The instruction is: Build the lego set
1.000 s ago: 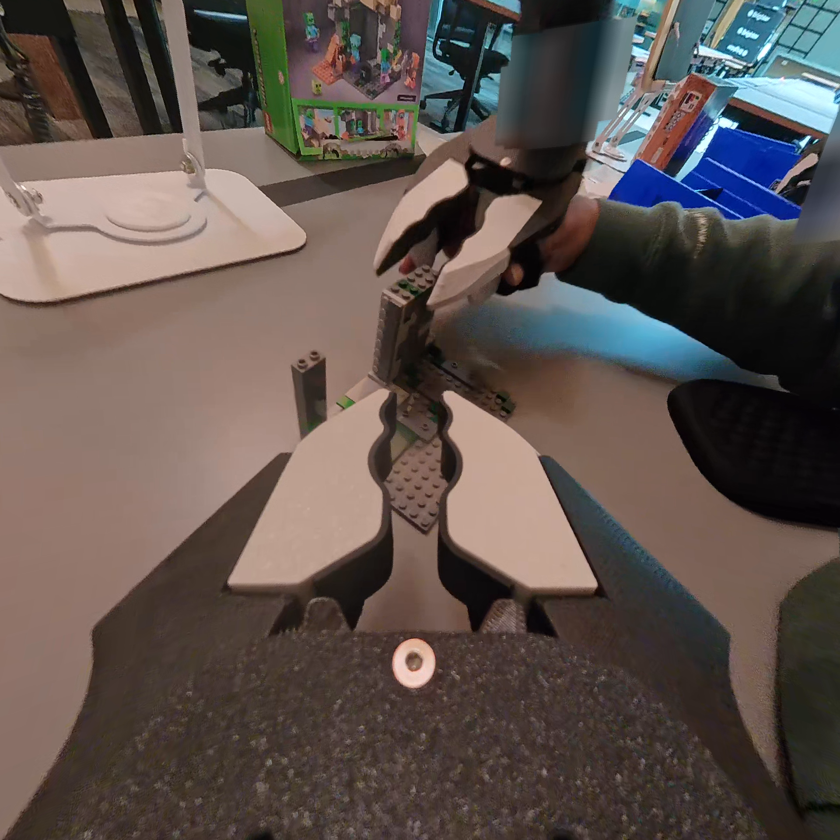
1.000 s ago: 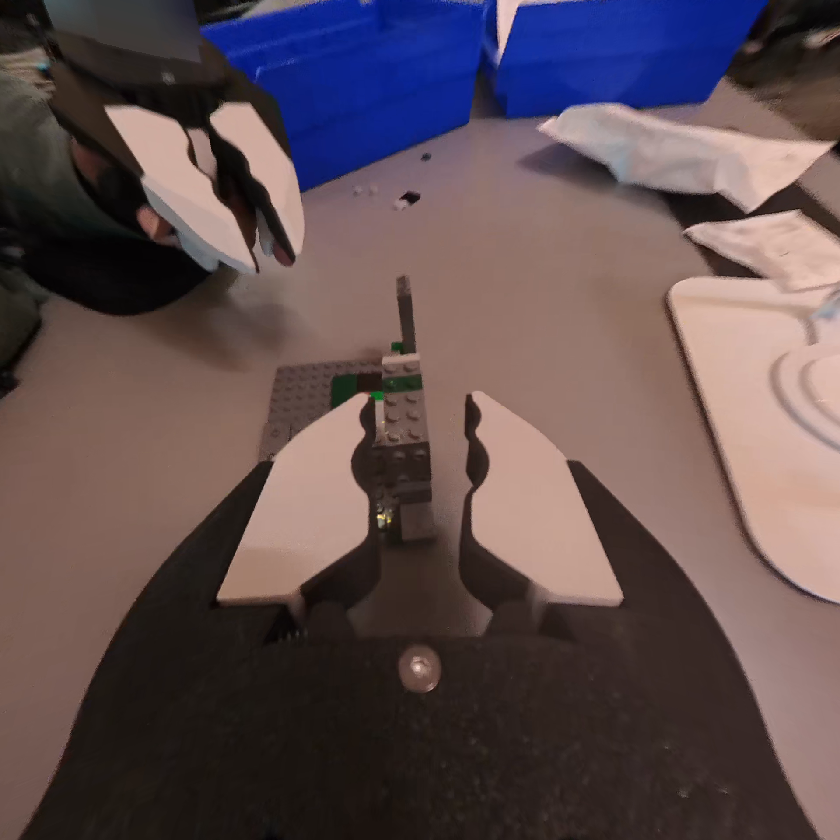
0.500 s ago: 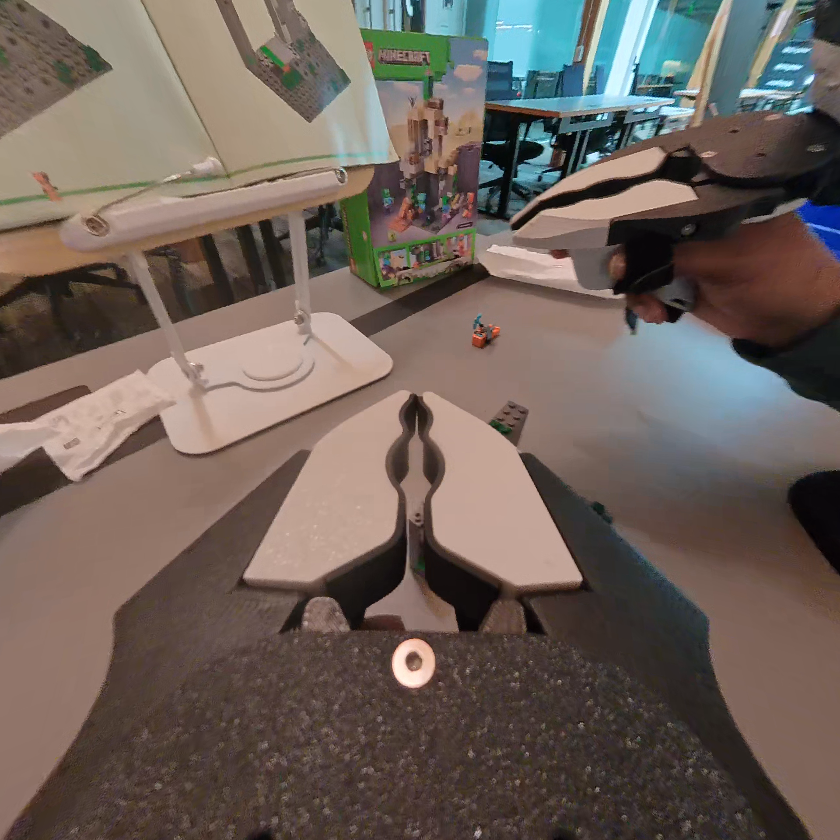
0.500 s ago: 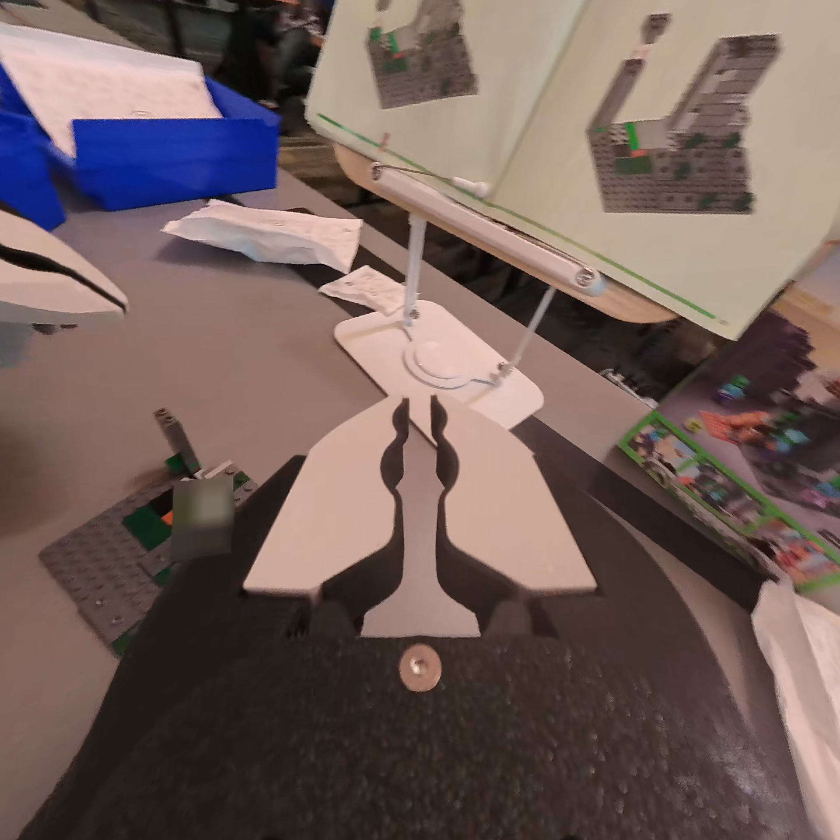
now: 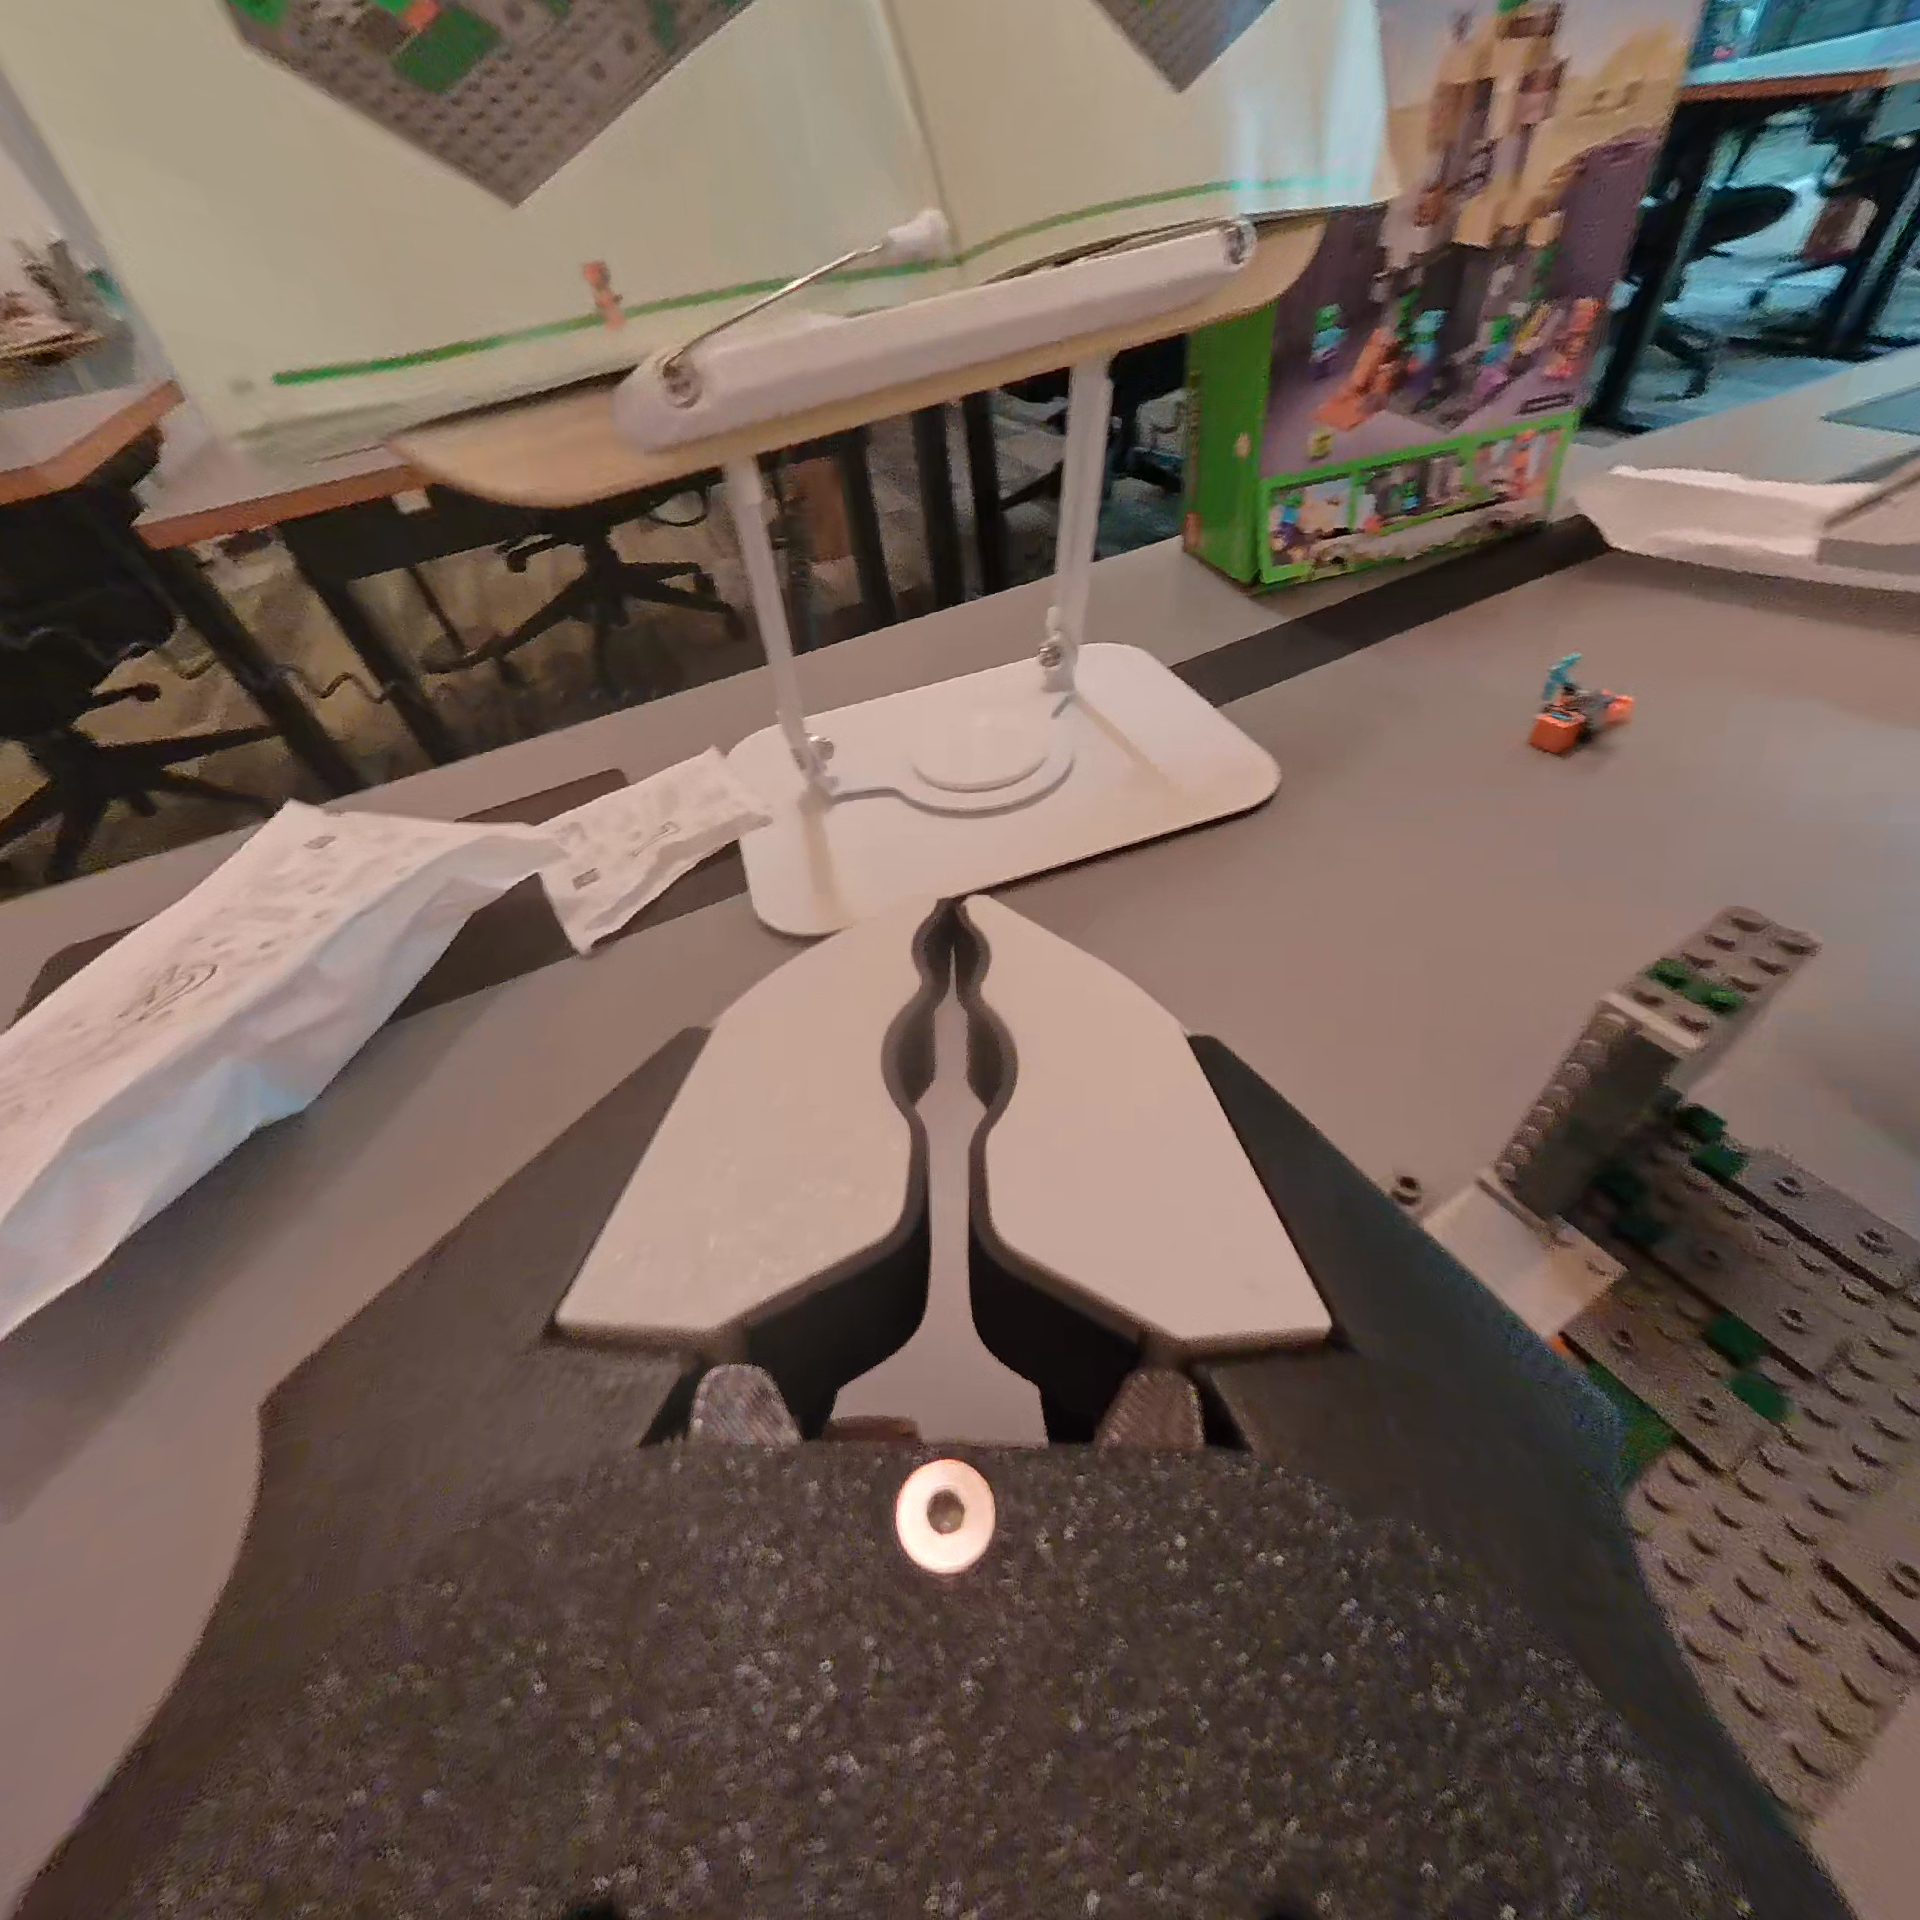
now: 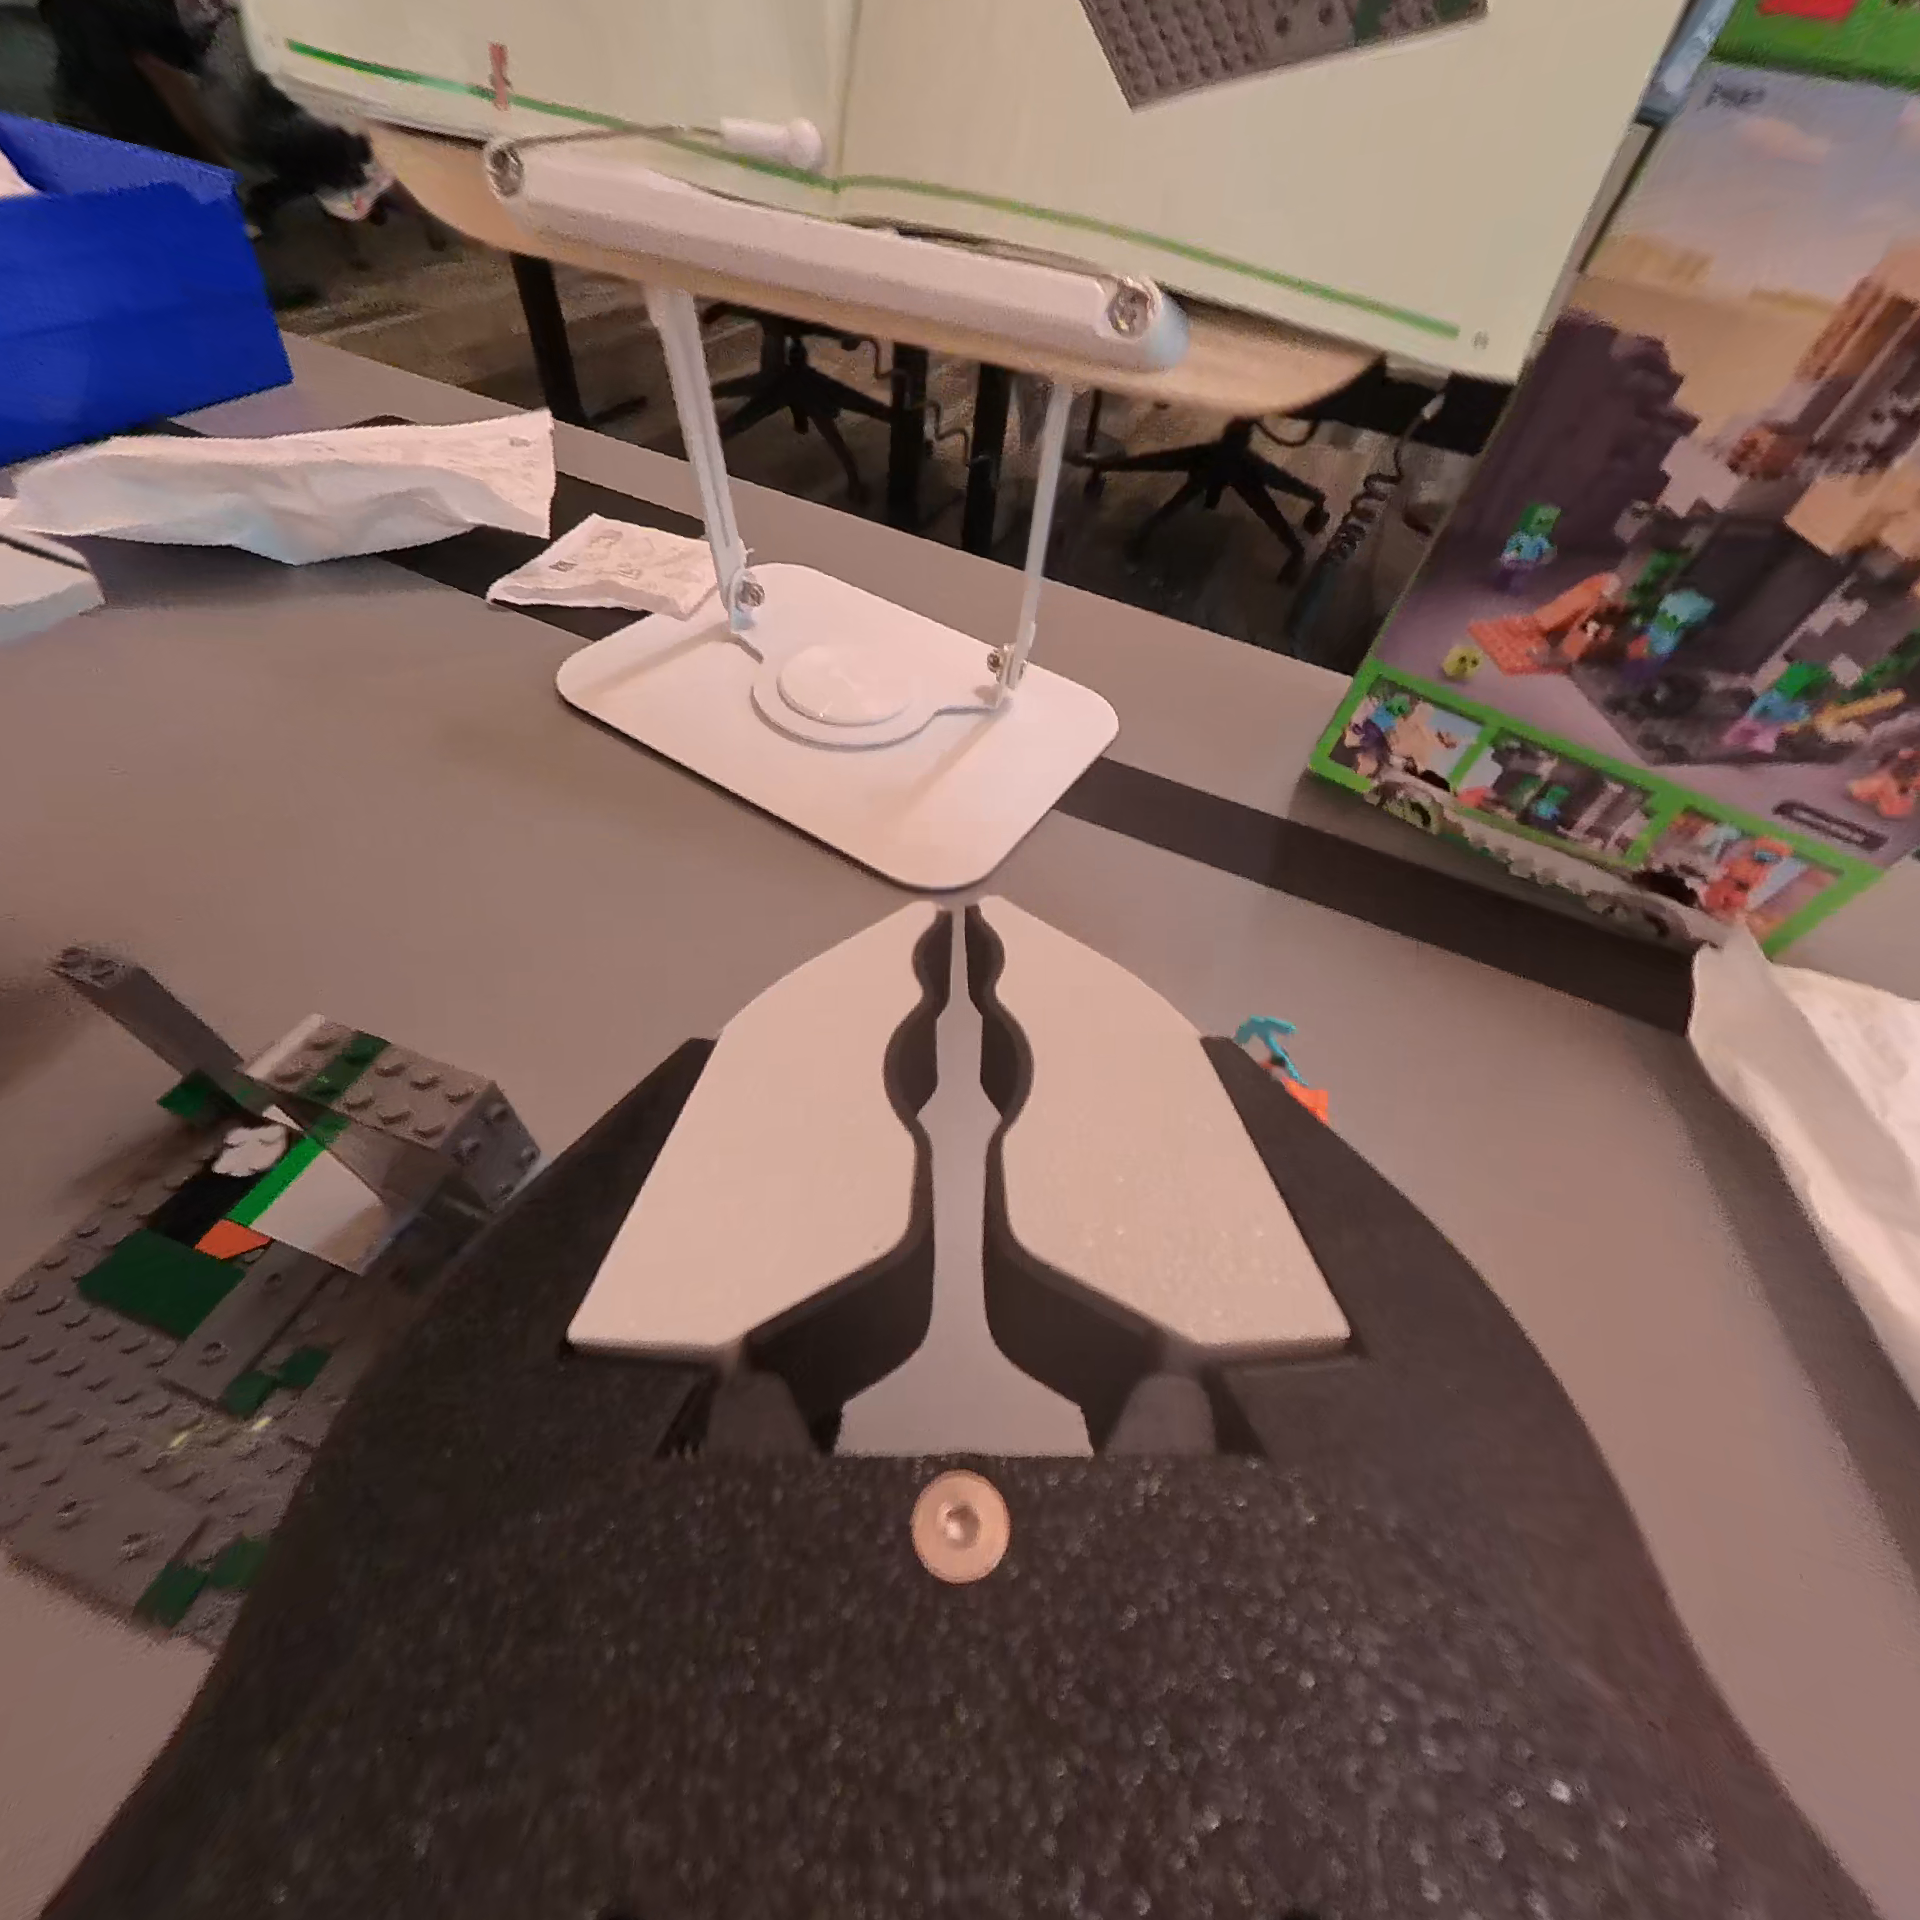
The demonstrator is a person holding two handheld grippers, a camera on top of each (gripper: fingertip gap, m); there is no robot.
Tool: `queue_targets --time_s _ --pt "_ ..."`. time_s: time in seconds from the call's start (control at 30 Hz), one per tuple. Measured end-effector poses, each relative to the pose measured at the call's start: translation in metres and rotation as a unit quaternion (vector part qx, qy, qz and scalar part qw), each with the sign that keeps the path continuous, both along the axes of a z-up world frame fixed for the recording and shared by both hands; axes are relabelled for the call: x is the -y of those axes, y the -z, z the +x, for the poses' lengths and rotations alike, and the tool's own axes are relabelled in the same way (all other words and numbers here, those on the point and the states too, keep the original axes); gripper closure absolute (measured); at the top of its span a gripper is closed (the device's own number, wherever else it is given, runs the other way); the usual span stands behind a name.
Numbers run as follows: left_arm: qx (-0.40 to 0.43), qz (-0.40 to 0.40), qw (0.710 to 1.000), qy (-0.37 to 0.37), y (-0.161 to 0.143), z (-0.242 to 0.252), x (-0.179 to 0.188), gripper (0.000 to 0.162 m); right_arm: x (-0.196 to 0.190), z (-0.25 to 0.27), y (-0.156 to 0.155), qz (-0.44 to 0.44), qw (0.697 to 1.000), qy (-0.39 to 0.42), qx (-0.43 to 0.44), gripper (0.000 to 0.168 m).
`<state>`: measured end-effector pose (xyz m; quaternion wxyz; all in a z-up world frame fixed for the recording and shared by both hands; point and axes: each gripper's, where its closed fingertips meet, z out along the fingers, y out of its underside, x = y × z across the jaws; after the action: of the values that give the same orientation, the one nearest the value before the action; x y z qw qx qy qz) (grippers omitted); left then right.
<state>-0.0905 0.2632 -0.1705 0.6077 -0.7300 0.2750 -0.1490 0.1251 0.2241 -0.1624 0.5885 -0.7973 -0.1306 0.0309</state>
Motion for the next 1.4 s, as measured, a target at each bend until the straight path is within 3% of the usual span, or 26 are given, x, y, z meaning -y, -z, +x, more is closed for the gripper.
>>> queue_targets --time_s 0.1,0.2,0.43,0.63,1.4 --pt "0.036 0.007 0.999 -0.030 0.008 -0.011 -0.005 0.162 -0.001 0.007 0.015 -0.005 1.000 0.007 0.001 0.168" --pt "0.012 0.042 0.998 -0.045 0.005 -0.020 -0.006 0.162 -0.004 0.014 0.019 0.000 1.000 0.013 0.002 0.168" --pt "0.050 0.088 0.994 -0.037 -0.026 -0.023 0.010 0.154 0.002 0.011 0.007 0.037 0.999 0.012 0.005 0.168" --pt "0.038 0.090 0.994 -0.038 -0.021 -0.023 0.012 0.158 0.006 0.011 0.003 0.052 0.998 0.017 0.010 0.168" --pt "0.044 0.124 0.990 -0.057 -0.043 -0.028 0.013 0.162 0.019 -0.009 -0.033 0.124 0.992 -0.027 -0.001 0.168"
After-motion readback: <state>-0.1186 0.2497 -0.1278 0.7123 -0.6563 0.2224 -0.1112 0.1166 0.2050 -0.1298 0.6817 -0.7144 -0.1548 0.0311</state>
